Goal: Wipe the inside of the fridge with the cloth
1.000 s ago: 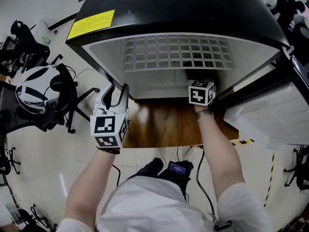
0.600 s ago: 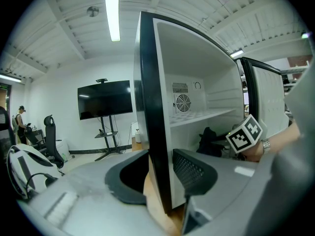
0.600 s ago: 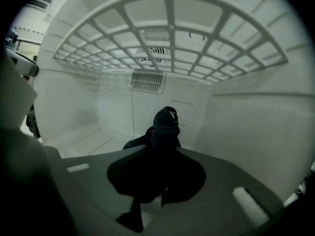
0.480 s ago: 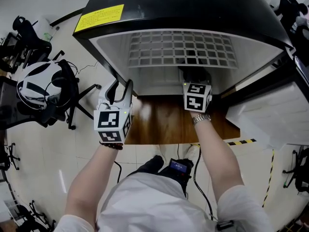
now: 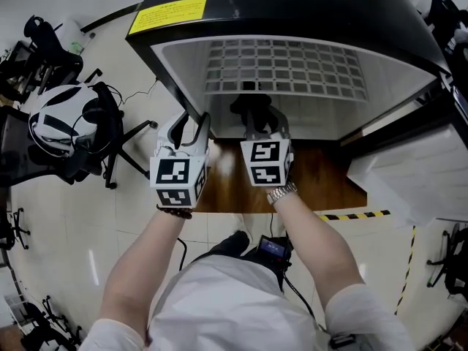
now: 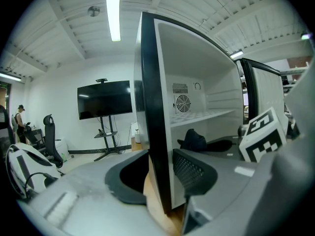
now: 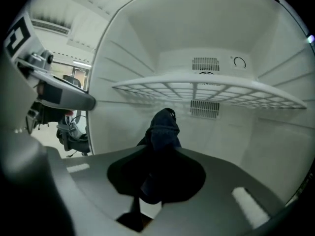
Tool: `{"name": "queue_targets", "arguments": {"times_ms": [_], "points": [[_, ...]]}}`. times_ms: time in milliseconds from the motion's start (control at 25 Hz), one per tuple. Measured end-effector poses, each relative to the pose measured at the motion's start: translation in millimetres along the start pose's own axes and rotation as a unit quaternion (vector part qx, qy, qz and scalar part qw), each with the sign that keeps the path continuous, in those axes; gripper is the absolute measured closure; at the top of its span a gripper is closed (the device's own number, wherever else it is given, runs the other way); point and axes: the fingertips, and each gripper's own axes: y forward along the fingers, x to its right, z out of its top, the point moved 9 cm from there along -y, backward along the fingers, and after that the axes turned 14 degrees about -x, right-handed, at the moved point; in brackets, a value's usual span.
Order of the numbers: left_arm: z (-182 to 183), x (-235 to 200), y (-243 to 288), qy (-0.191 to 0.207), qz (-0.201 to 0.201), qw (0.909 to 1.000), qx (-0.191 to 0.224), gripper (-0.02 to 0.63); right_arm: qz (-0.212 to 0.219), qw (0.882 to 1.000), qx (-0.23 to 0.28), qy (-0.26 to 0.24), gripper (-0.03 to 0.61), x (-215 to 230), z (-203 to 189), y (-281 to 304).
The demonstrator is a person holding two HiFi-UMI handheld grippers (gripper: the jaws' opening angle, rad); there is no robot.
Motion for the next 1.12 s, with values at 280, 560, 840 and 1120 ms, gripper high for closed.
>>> {"name": "queue_targets", "arguments": {"times_ms": [280, 560, 840, 1120], "points": [[-1, -1, -1, 0.003, -0.001, 1.0000, 0.000, 0.466, 0.047, 0.999, -0.005, -0.022, 0.522, -44, -5, -3], [2, 0, -2, 0.002, 0.000, 1.0000, 0.003, 0.466, 0.069, 0.994, -0.062, -0.057, 0.522, -72, -35, 19], [2, 0, -2, 0.003, 0.001, 1.0000, 0.004, 0.466, 0.057, 0.992, -0.094, -0.059, 0.522, -61, -53, 31], [1, 0, 0, 0.001, 0.001, 1.0000, 0.002, 0.466, 0.037, 0.994, -0.095, -0.041, 0.522, -37, -63, 23]]}}
